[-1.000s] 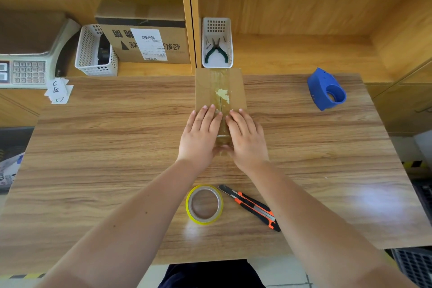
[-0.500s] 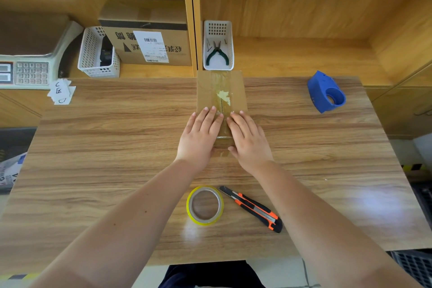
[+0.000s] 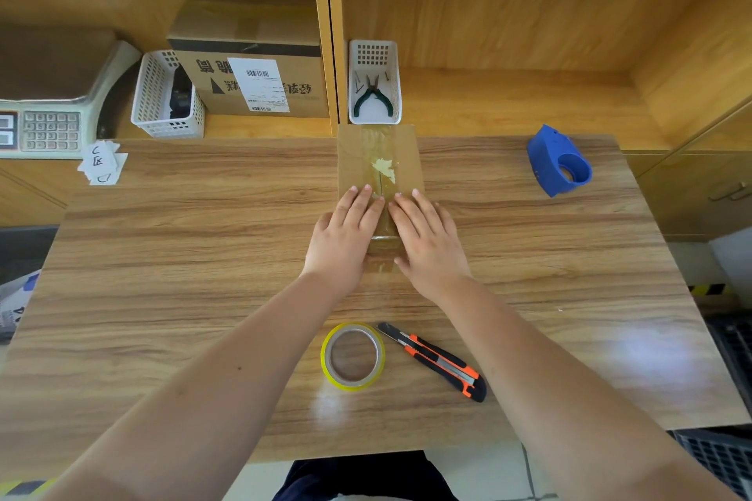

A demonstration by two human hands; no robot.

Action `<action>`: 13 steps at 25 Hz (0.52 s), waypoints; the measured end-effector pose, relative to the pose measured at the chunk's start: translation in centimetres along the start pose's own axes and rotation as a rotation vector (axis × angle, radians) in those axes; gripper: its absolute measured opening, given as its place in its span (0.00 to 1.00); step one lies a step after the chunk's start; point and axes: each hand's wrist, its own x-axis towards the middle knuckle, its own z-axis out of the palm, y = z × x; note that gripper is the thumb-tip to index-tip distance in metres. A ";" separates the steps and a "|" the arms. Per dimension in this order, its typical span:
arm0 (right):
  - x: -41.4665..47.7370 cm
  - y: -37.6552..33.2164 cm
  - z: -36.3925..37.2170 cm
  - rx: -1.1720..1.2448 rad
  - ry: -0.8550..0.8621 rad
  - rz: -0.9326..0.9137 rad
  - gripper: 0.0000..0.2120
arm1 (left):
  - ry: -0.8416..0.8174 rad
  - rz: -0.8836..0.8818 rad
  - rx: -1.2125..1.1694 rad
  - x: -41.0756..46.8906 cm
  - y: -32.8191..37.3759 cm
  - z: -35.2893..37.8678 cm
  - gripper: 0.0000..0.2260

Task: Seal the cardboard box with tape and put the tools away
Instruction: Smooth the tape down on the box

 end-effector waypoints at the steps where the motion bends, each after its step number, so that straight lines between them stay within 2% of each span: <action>1: 0.1 -0.1 -0.2 0.012 -0.009 0.009 0.41 | 0.000 0.004 -0.034 0.0 -0.1 -0.4 0.41; 4: -0.3 -0.5 -0.7 0.043 -0.022 0.024 0.41 | 0.008 0.007 -0.099 -0.6 -0.6 -1.5 0.43; 8: -1.6 -0.8 -1.4 0.038 0.036 -0.011 0.35 | -0.006 -0.047 -0.133 -2.8 -1.3 -1.5 0.50; 13: -3.5 -1.5 -1.2 0.103 0.026 0.015 0.35 | -0.063 -0.153 -0.204 -6.1 -1.9 -0.4 0.50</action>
